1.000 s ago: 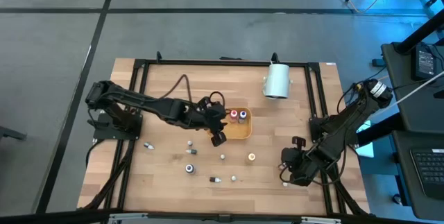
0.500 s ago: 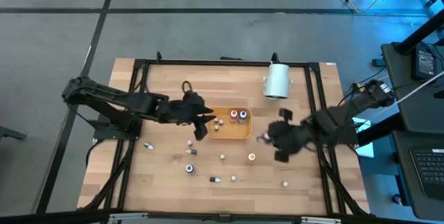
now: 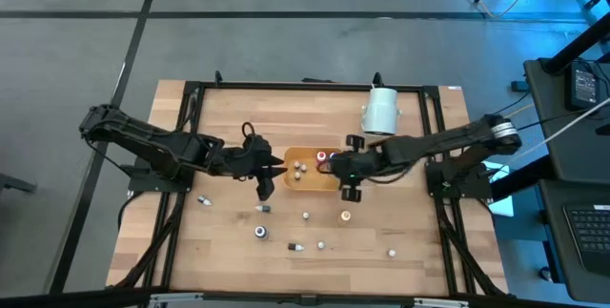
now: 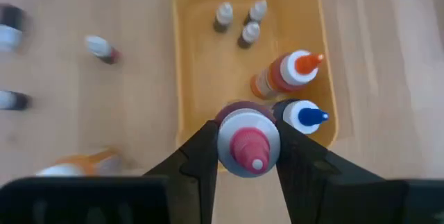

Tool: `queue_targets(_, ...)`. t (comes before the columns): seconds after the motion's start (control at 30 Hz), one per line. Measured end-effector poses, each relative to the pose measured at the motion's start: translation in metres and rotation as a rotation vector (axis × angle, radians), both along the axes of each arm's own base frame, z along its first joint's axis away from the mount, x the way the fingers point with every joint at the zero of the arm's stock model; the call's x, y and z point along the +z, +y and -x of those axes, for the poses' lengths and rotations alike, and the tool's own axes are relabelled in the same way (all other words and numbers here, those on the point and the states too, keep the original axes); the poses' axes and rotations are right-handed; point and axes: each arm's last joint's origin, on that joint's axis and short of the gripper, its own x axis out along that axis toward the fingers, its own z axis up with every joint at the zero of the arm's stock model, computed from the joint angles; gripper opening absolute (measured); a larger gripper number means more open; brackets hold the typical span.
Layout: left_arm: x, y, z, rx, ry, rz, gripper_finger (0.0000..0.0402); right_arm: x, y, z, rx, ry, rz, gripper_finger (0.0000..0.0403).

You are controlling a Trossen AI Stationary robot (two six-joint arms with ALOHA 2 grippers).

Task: Pick & Place food coloring
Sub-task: Put the large pink food coloring bottle into the yellow bin

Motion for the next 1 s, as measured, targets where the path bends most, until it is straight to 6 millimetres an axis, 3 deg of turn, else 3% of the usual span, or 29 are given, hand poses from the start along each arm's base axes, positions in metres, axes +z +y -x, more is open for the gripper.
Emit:
queue_targets(0.2,0.000,-0.002,0.001,-0.012,0.005,0.002,0.0114,-0.036,-0.003,-0.021,-0.014,0.094,0.020,0.0120)
queue_targets(0.43,-0.001,-0.003,0.001,-0.033,0.009,0.017,0.0114,-0.064,-0.011,-0.038,-0.054,0.137,0.021,0.0120)
queue_targets(0.73,-0.001,-0.003,0.000,-0.038,0.010,0.020,0.0114,-0.069,-0.021,-0.042,-0.082,0.147,0.022,0.0187)
queue_targets(1.0,-0.001,-0.005,0.000,-0.099,0.022,0.062,0.0114,-0.070,-0.020,-0.040,-0.054,0.197,0.041,0.0202)
